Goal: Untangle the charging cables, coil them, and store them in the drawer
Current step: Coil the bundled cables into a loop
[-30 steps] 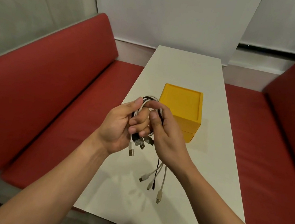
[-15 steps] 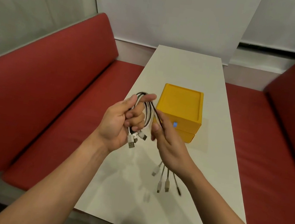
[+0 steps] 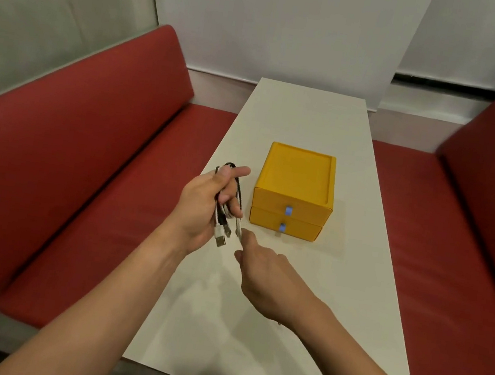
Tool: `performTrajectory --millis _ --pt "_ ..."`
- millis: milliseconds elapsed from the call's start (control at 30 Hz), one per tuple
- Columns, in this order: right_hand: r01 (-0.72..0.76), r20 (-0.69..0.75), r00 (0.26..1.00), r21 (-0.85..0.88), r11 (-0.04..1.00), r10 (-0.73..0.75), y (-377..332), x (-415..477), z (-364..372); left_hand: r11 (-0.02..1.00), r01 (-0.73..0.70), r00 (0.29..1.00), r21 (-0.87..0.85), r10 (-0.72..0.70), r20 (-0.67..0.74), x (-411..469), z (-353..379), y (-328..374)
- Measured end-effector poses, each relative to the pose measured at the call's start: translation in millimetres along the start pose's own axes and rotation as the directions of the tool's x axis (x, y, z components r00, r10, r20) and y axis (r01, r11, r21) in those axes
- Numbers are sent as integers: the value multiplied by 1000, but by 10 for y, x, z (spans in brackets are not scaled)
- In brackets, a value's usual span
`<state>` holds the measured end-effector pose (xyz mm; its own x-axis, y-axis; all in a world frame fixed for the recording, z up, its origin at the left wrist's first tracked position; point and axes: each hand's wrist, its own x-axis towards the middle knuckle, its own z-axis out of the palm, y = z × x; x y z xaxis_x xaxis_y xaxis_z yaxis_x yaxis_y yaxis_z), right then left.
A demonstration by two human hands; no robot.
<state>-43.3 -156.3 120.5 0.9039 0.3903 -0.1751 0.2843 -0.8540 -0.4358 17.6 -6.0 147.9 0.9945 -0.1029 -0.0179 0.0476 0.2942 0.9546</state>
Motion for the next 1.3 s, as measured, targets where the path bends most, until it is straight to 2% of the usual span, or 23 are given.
performTrajectory --millis 133,300,400,500,600,733,833,967,1133,1300 --pt "54 126 991 -145 988 -36 -18 -124 -196 991 18 1000 133 -18 5 -13 1 -80" --pt "103 292 955 -164 981 -51 -48 -201 -334 945 9 997 327 -31 64 -75 107 -85" --pt "153 285 956 -259 954 -76 -66 -229 -440 877 40 990 478 -98 97 -99 168 -123" --pt "257 241 953 -322 911 -184 -39 -183 -654 781 43 980 623 -154 126 -147 144 -221" --pt "302 250 938 -244 922 -241 31 -113 -887 835 85 939 543 -249 236 -236 130 -256" --pt "319 279 932 -320 892 -233 146 -20 -1076 884 181 886 431 -337 318 -289 140 -286" --pt "352 308 919 -370 860 -244 144 25 -1088 893 289 859 345 -401 318 -340 153 -313" --pt "338 267 932 -406 849 -244 225 96 -1017 869 392 805 302 -483 344 -317 124 -285" --pt "235 161 967 -254 938 -199 374 172 -870 855 439 806 277 -511 298 -220 60 -222" --pt "248 221 946 -15 969 -238 412 193 -795 829 493 731 264 -559 391 -172 -42 -166"
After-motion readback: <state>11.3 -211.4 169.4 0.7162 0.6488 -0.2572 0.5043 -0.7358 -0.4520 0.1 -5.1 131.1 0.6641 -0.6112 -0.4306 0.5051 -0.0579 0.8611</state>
